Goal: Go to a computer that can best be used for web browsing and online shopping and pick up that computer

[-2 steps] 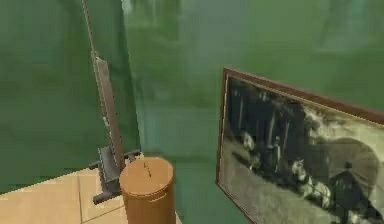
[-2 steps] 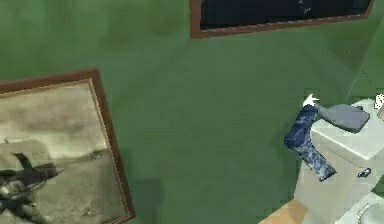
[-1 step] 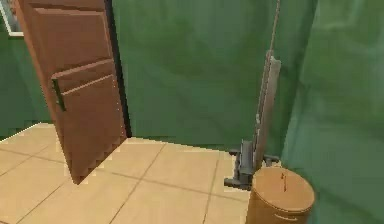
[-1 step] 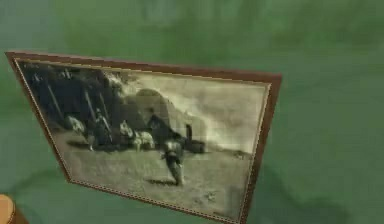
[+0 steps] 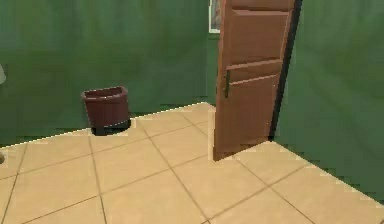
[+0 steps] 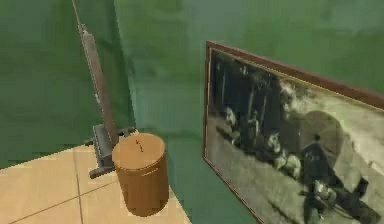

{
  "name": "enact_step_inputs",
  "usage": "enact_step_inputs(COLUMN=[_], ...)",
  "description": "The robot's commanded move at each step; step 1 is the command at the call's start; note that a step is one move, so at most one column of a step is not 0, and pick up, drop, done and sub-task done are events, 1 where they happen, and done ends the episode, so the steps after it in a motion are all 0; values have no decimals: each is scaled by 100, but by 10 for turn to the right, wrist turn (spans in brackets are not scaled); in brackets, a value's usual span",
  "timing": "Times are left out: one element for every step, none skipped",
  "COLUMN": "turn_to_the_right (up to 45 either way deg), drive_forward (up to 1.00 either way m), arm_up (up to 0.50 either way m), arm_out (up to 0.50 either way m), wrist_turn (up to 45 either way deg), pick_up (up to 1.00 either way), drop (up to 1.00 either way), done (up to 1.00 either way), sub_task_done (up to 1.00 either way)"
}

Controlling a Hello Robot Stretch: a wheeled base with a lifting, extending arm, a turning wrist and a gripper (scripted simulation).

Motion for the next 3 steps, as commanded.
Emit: enact_step_inputs(turn_to_the_right=[-390,0,270], drive_forward=[0,15,0], arm_up=[0,0,0], arm_out=[0,0,0], wrist_turn=[0,0,0], pick_up=[0,0,0], drop=[0,0,0], done=[0,0,0], sub_task_done=[0,0,0])
